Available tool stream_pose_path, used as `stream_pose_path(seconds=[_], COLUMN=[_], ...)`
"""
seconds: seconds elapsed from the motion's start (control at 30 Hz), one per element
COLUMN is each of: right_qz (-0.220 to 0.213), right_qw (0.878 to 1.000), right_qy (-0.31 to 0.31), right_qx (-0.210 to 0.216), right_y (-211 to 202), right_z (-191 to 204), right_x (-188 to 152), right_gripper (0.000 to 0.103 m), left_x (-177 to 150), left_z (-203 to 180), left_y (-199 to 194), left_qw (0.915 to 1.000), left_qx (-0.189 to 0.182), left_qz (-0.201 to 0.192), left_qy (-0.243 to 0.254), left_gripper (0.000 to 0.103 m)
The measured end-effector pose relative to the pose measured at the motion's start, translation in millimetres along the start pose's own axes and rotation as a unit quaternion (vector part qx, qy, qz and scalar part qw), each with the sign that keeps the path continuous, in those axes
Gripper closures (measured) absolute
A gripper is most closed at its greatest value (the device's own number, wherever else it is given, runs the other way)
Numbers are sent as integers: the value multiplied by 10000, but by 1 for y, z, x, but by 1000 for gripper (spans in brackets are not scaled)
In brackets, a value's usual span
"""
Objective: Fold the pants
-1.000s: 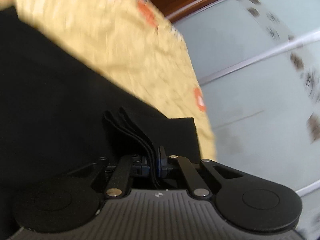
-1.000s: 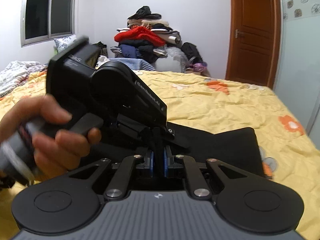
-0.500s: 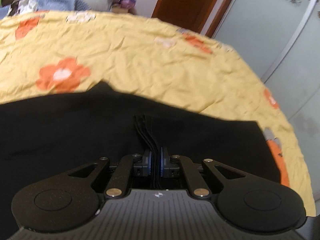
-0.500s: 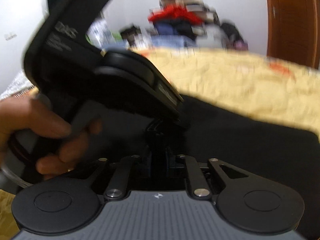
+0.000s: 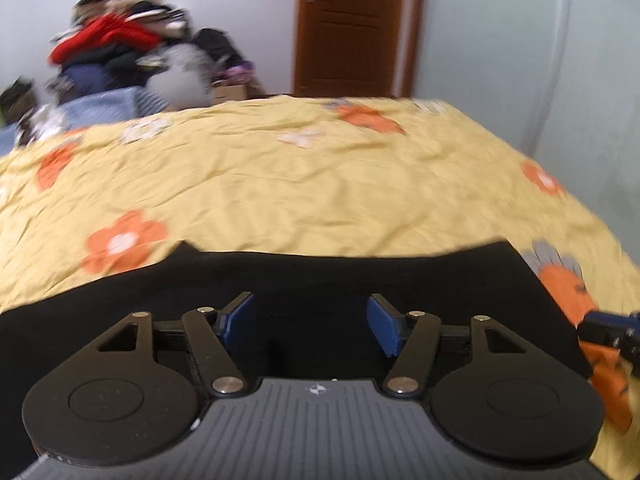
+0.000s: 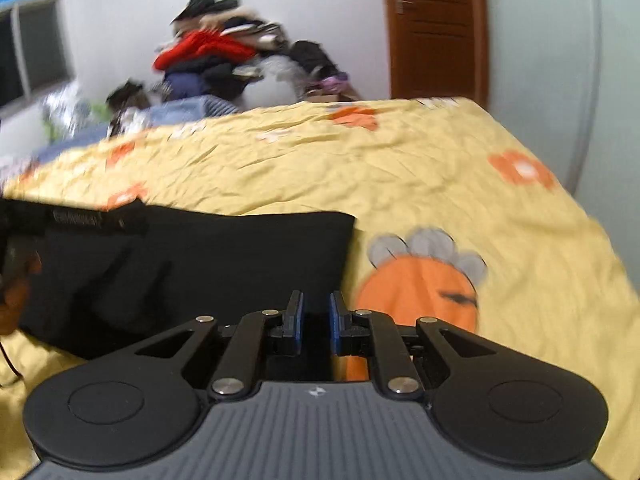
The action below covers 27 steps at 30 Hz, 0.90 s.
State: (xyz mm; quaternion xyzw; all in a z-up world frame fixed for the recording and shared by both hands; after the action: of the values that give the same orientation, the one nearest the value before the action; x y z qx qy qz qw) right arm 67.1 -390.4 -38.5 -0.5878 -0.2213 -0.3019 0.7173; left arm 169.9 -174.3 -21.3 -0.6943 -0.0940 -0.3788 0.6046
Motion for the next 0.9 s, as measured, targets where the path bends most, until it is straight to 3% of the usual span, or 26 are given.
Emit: stream_pose_path(seconds=[0.17,0.23,0.3,0.37,0.43,0.5,0.67,0.73,0.83,0.9], right_qz=[120,169,240,181,168,264,162,76,81,53], right_qw=[9949,9908,9854,9772,9697,9728,9611,9720,9977,9998], right_qy=[827,1069,1338,1507,1512,1160,582,235,83,19], right_qx=[566,811,1024,1485,1913,1987,2694,2336,666,-208], right_y=[11,18,26,28,30,30,1,-15,-19,-17], right_z=[-38,-48,-51,-52,-50,-40,-25,-20,-22,-24], right_x=[-19,-15,-19,-22,-23,-25,-34,-40,-48,-54], right_gripper=[90,85,54,33,32,33,32,33,32,32], left_x=[-2,0,2,5,7,12,24,27,20,8], left_z=[-41,-56,-70,-85,-96,-106,-119,-122,-125,-128], left_y=[20,26,29,34,38,46,74,74,62,52], left_qw=[9989,9984,9975,9962,9952,9938,9893,9850,9840,9841], left_qx=[-238,-248,-311,-290,-206,-72,486,754,708,623], left_qz=[222,262,254,220,172,84,-2,-184,-276,-291], left_qy=[341,445,581,787,942,1105,1373,1542,1612,1640], left_gripper=[38,38,36,30,29,25,2,2,5,5])
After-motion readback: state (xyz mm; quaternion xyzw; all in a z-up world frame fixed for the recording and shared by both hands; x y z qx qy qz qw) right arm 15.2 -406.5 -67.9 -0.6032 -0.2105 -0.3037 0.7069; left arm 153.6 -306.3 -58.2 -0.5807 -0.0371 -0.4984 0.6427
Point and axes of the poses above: each gripper's, at about its wrist camera, not at the fingertips, and y roughly the way its jaws point, z to its left, x to its top, the point moved 3 cm from there along y, roughly the way its jaws point, and after that the axes turned 10 degrees about z, right-handed, at the moved point
